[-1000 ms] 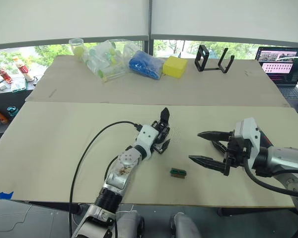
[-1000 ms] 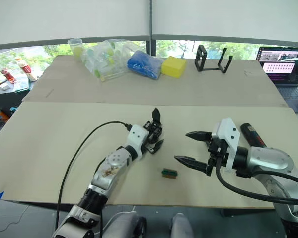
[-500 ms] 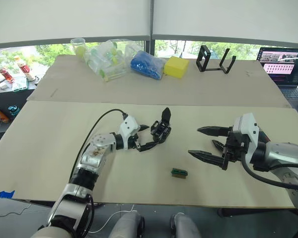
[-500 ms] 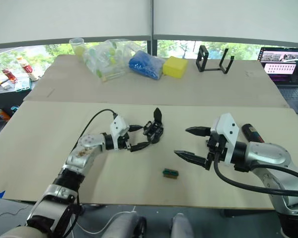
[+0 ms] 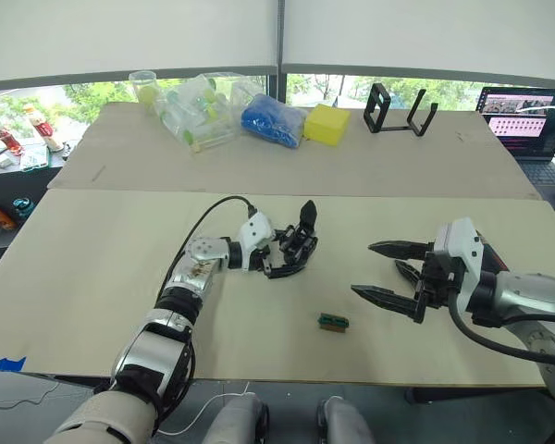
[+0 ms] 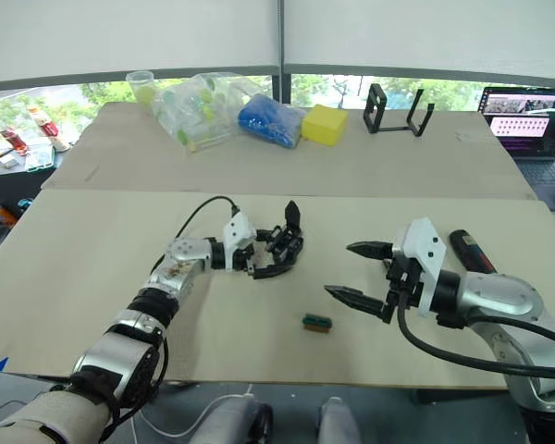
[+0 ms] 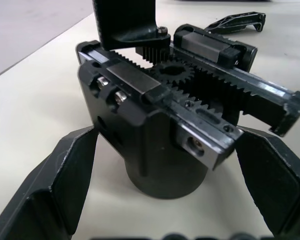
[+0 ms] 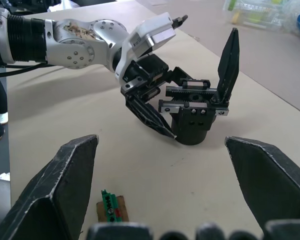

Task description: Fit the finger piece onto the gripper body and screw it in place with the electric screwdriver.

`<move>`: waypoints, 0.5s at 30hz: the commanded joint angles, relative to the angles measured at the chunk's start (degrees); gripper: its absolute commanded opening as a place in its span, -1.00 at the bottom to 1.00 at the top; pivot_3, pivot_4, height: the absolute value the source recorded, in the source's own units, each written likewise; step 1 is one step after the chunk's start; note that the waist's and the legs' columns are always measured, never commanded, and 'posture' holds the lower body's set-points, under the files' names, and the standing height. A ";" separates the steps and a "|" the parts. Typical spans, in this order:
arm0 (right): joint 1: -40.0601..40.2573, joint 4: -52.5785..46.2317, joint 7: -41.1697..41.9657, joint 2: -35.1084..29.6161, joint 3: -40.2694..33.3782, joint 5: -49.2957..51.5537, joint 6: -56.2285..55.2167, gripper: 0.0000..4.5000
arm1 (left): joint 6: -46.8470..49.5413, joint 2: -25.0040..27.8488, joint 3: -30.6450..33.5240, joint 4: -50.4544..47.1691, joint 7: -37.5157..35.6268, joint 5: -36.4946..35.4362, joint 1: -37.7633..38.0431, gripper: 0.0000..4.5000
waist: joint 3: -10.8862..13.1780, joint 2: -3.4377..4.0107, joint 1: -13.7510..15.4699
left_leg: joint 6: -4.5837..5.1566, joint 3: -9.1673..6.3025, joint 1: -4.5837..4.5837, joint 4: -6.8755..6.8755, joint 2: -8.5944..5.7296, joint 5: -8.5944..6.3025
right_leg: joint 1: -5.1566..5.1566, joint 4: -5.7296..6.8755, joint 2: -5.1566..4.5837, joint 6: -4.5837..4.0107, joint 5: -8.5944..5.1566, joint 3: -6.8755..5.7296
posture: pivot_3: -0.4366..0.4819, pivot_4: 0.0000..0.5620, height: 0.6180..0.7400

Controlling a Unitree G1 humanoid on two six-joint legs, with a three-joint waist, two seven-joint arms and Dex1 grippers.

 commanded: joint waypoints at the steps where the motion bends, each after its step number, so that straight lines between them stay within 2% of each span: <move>1: -0.13 -2.24 -0.59 -0.03 -1.88 1.26 0.10 1.00 | -3.02 -0.36 0.83 1.03 -1.25 0.24 -1.15 0.43 | 0.00 0.00 -0.03 | 0.00 0.00 0.00 0.00 0.00 0.00 | 0.00 0.00 0.00 0.00 0.00 0.00 | -0.05 -0.47 1.00; 3: -0.24 -2.29 -0.73 0.05 -1.78 1.32 0.17 1.00 | -3.37 -0.12 0.82 -0.18 -1.73 0.27 -0.14 0.01 | 0.00 0.00 0.00 | 0.01 0.00 -0.02 0.00 0.00 0.00 | -0.01 0.00 0.00 0.00 0.00 0.00 | -0.05 -0.47 1.00; 6: -0.26 -2.44 -0.93 0.10 -1.61 1.44 0.17 1.00 | -1.71 0.16 1.10 -4.17 -1.91 -0.51 2.00 0.01 | 0.00 0.00 -0.07 | 0.01 0.00 -0.03 0.01 0.00 -0.01 | -0.01 0.00 0.00 0.01 0.00 0.00 | -0.05 -0.47 1.00; 10: -0.19 -2.61 -1.13 0.27 -1.42 1.55 0.22 1.00 | 7.28 -0.95 1.30 -18.79 1.39 -3.06 7.30 0.01 | 0.00 0.00 -0.12 | 0.02 0.00 -0.05 0.00 0.01 -0.01 | -0.04 0.00 -0.01 0.01 0.01 0.04 | -0.05 -0.47 1.00; 15: 0.56 -2.70 -1.22 0.34 -1.42 1.52 0.00 1.00 | 18.42 -5.49 1.27 -32.78 15.93 -0.28 11.50 0.01 | 0.00 0.00 0.21 | 0.03 -0.07 -0.20 0.17 0.00 -0.01 | -0.06 0.02 -0.01 0.08 0.04 0.07 | -0.05 -0.47 1.00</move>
